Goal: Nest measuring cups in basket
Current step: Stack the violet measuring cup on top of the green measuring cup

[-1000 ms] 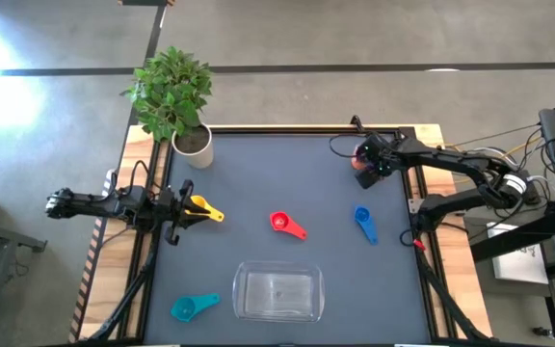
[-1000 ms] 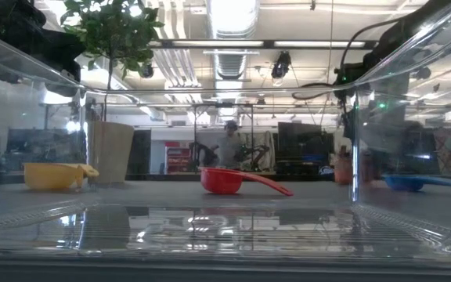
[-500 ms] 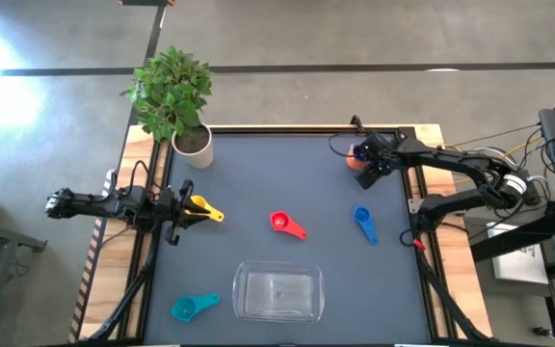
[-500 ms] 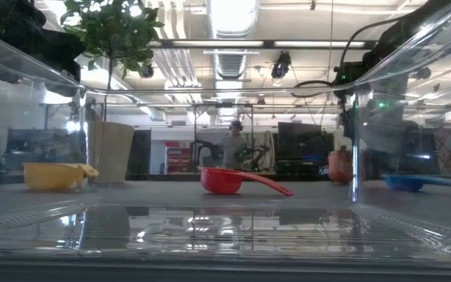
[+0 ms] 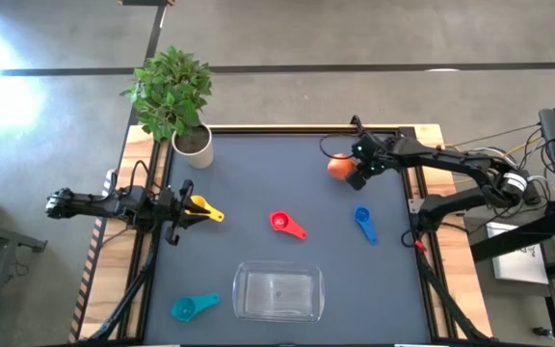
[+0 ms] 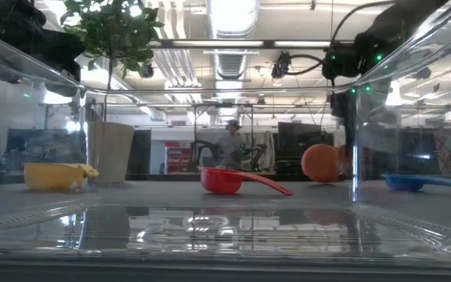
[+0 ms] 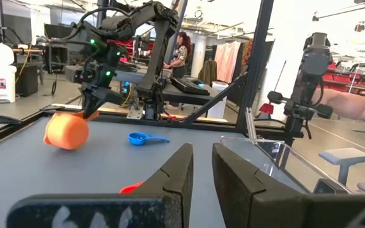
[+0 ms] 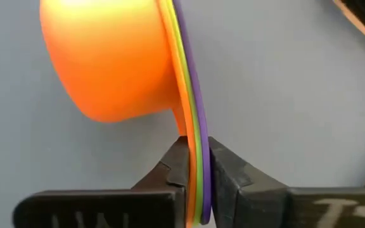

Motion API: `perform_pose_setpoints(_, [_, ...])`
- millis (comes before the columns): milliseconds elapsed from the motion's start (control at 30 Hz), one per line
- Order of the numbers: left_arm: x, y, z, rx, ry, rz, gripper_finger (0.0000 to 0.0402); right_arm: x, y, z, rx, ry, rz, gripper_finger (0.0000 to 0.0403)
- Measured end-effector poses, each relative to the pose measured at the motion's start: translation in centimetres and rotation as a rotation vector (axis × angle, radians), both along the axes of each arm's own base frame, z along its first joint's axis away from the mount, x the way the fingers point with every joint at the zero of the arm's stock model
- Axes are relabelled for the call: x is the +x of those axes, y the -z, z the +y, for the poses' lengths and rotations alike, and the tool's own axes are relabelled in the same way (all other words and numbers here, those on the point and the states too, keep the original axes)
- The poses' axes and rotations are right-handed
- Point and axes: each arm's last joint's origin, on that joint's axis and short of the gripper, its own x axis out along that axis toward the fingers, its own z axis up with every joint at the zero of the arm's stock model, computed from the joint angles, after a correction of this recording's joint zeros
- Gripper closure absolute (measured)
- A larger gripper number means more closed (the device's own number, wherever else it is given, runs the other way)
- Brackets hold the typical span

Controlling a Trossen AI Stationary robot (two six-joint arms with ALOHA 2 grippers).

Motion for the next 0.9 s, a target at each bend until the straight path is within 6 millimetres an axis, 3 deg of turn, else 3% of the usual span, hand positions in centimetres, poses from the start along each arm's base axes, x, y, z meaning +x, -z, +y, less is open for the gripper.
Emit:
perform_pose_setpoints(133, [0.0,0.0,0.0,0.000,0.000,0.000,0.0361,-0.2,0.1,0.0,0.007,0.004,0.015,0.0380])
perform_pose_setpoints(433, [0.0,0.0,0.0,0.000,0.000,0.000,0.0361,-0.2,0.1,0.1,0.001,-0.030,0.030,0.0302])
perform_pose_setpoints(900, [0.0,0.0,0.0,0.000,0.000,0.000,0.0361,1.1,4.3,-0.8,0.085,-0.174,0.203,0.0309])
